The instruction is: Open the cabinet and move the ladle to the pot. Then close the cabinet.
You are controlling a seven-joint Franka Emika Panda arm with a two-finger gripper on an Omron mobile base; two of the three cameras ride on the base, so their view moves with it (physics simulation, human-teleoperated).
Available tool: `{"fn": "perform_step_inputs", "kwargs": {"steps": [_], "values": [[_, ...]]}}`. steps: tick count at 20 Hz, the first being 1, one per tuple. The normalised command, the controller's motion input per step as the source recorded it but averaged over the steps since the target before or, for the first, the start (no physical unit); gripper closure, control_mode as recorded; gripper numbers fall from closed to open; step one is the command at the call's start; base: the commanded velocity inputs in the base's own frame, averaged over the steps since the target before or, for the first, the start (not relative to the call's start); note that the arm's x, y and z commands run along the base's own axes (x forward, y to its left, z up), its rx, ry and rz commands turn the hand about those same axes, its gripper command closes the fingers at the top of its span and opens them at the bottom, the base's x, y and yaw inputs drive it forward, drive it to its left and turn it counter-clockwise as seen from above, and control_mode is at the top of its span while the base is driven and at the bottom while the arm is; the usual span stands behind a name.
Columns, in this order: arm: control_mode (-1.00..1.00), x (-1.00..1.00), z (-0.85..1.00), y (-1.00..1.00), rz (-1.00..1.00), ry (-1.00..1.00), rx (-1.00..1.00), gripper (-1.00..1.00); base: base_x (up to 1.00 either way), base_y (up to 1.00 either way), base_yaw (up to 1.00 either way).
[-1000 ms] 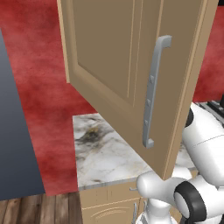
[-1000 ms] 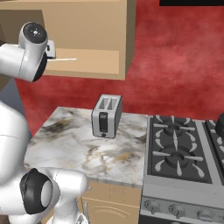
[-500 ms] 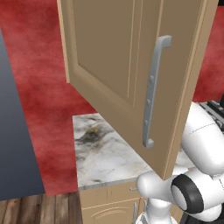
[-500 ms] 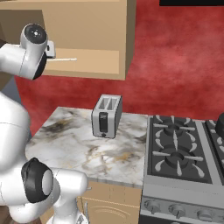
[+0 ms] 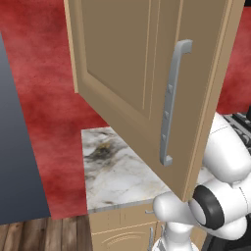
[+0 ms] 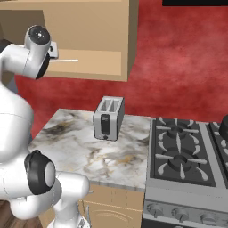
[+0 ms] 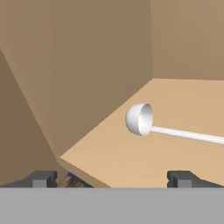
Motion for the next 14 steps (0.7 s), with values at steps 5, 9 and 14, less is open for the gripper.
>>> {"fn": "perform_step_inputs", "kwargs": {"steps": [5, 9, 14], "values": [[-1.0, 0.33, -0.05, 0.05, -0.01, 0.0, 0.0, -1.0, 0.0, 0.0, 0.0], [-1.0, 0.33, -0.06, 0.11, -0.01, 0.0, 0.0, -1.0, 0.0, 0.0, 0.0], [-1.0, 0.28, -0.11, 0.16, -0.01, 0.0, 0.0, -1.0, 0.0, 0.0, 0.0]]}}
